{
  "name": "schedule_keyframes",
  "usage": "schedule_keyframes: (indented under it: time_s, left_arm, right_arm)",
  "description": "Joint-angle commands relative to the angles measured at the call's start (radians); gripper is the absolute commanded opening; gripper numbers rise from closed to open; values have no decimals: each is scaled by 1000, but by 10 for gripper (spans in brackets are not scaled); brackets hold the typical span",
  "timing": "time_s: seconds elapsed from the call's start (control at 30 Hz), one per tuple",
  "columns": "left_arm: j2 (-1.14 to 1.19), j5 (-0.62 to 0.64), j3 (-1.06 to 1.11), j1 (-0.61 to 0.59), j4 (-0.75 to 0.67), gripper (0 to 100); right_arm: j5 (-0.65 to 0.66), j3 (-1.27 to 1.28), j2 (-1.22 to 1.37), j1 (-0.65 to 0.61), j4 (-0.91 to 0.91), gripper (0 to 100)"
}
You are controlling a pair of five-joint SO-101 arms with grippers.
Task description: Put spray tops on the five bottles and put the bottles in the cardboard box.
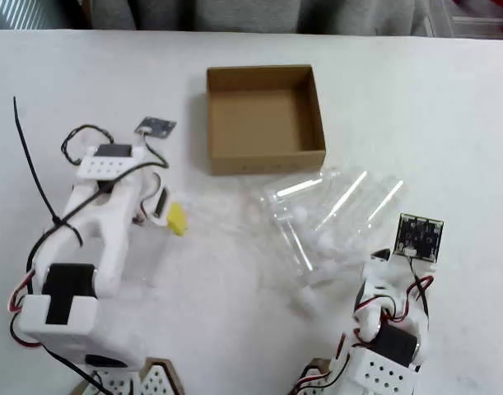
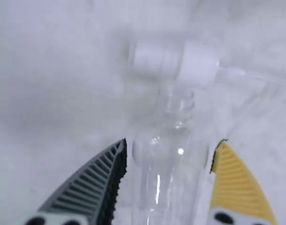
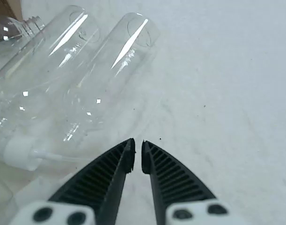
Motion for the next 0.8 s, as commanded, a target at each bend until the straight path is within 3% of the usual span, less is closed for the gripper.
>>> schedule_keyframes:
  time_s: [0.0,0.3,0.77]
  left_arm:
    - [-8,8,-8,10,-18,310]
    - [-5,12,-8,10,-61,328]
    - [137,14,-100,24,-9,299]
  right_arm:
    - [14,8,-1,-12,5,18]
    - [14,8,-1,-12,18,17]
    - [14,8,-1,-12,19,17]
